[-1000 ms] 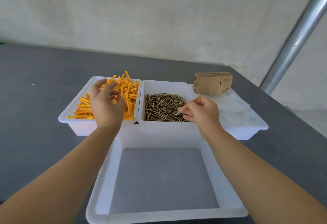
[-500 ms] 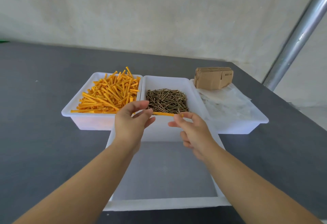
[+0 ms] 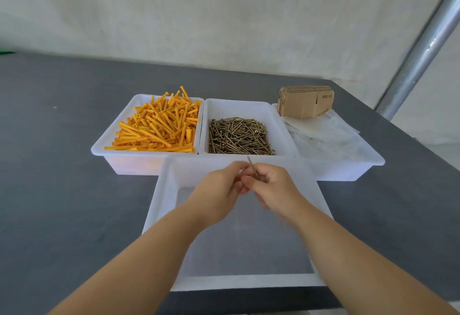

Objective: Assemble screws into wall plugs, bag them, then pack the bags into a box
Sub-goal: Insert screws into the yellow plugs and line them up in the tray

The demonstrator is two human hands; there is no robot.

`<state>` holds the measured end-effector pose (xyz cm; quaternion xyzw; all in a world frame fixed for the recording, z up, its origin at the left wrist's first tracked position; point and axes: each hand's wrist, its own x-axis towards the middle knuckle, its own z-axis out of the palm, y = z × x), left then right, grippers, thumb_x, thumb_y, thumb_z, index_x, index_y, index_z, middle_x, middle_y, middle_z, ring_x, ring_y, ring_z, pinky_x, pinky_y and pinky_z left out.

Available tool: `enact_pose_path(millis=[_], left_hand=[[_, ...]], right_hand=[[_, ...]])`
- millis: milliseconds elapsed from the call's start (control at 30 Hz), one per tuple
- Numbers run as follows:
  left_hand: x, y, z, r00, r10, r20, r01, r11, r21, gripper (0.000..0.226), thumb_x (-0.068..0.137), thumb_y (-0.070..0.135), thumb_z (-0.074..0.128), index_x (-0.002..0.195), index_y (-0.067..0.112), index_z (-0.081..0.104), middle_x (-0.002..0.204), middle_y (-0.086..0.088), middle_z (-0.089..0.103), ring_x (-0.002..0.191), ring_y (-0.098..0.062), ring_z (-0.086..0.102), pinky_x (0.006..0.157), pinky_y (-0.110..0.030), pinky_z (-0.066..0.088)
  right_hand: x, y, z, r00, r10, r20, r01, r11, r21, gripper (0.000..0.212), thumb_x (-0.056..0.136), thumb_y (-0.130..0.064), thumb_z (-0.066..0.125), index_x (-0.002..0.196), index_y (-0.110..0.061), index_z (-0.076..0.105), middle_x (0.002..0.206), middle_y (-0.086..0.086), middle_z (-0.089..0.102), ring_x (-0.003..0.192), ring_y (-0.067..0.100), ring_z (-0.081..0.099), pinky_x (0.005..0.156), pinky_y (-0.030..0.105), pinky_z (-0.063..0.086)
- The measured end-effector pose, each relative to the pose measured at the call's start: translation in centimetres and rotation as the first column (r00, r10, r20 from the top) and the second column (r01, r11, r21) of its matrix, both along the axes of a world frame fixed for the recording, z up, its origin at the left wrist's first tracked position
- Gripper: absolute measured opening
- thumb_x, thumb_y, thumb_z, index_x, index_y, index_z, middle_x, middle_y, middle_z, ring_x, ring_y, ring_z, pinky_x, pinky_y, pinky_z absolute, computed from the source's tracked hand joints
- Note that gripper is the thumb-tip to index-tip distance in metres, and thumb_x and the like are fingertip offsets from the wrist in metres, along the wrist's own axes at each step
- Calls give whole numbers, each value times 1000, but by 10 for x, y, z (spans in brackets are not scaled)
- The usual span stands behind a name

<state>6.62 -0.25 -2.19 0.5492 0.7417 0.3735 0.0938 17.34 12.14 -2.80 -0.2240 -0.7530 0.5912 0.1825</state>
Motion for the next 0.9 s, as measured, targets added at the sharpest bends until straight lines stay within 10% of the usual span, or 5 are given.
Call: enact_pose_path(millis=[300,600,900], left_hand=[[-5,-3,3,991,126,-37,-128,991,-41,27,103,26,45,123,26,62,64,22,47,74,-8,50,70,-25,37],[-11,1,-1,994,60,-96,-82,966,-244,26,100,34,51,76,27,59,69,4,63,66,-12,55,64,-33,44],[-7,4,1,995,2,-97,-21,982,-189,21,101,22,47,92,12,63,77,-2,63,78,-24,60,71,-37,44]], right_hand=[[7,5,4,987,-131,88,92,932,350,36,102,-34,49,75,-40,71,82,-6,74,76,7,64,76,31,48],[4,11,3,991,-77,109,-1,813,583,8,87,-25,73,80,-24,77,73,-16,65,70,-4,55,67,24,46],[-3,-15,9,999,-18,51,-14,822,569,34,97,-6,45,127,-16,58,118,-2,64,108,10,58,96,27,46]])
